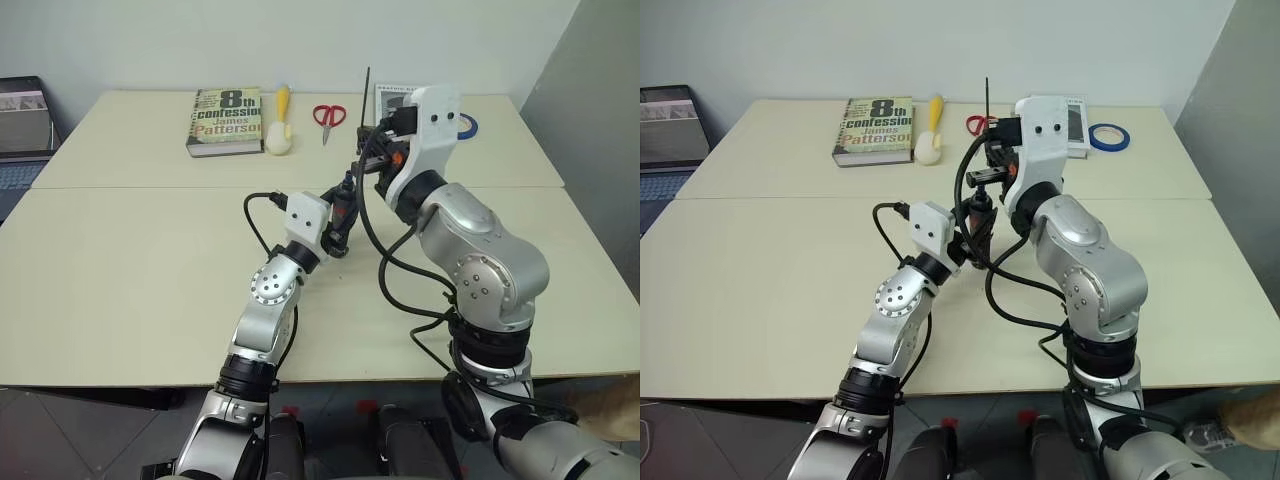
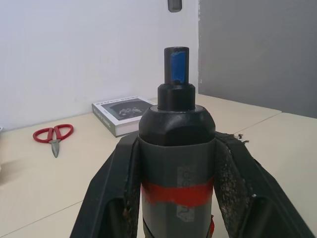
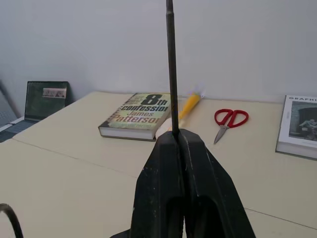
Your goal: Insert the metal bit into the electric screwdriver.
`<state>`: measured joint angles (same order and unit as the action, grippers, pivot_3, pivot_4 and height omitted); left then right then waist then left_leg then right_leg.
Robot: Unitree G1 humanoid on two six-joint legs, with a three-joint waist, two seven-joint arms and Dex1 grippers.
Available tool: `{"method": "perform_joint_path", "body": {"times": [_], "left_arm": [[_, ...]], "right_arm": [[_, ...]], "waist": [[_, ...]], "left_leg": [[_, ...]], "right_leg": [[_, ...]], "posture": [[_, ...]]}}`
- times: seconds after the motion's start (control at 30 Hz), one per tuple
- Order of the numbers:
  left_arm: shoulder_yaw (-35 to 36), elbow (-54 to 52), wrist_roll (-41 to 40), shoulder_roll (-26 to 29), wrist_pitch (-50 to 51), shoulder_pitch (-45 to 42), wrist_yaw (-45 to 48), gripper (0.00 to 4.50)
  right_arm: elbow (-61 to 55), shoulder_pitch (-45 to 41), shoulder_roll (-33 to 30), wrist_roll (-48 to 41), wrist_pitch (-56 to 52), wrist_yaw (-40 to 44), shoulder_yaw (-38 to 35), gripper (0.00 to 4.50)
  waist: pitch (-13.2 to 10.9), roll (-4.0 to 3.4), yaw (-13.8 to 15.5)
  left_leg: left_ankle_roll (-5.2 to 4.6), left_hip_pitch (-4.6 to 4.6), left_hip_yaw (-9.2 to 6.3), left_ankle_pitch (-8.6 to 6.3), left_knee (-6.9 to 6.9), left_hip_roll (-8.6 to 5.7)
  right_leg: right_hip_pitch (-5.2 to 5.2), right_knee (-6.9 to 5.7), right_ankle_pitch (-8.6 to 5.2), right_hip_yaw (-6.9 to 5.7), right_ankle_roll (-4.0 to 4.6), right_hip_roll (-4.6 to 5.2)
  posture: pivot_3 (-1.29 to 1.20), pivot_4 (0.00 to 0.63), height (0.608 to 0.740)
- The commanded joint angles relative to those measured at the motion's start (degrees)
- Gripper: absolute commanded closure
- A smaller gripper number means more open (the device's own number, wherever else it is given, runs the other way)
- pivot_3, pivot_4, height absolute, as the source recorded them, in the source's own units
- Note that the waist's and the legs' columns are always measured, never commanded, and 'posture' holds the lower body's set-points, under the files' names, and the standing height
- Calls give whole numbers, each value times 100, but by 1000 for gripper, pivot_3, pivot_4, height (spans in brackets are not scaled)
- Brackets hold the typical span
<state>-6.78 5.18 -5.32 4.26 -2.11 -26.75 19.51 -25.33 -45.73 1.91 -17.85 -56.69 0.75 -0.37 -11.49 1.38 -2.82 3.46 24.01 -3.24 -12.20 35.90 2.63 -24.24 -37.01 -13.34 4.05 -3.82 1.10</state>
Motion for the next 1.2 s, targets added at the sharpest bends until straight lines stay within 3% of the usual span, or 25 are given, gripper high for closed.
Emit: {"method": "perform_joint_path", "body": {"times": [0.03,1.2], "left_arm": [[3,7,29,-8,-92,7,11,2850],[7,-73,3,32,-29,8,49,2850]], "right_arm": [[-364,6,79,-108,-31,-22,41,4500],[-571,468,178,-36,219,-91,348,4500]], "waist": [[0,0,-1],[1,0,-6]], "left_leg": [[0,0,0,0,1,0],[0,-6,-1,0,4,0]], "right_leg": [[0,0,0,0,0,0],[6,-2,0,0,-1,0]], "posture": [[0,150,740],[0,150,740]]}}
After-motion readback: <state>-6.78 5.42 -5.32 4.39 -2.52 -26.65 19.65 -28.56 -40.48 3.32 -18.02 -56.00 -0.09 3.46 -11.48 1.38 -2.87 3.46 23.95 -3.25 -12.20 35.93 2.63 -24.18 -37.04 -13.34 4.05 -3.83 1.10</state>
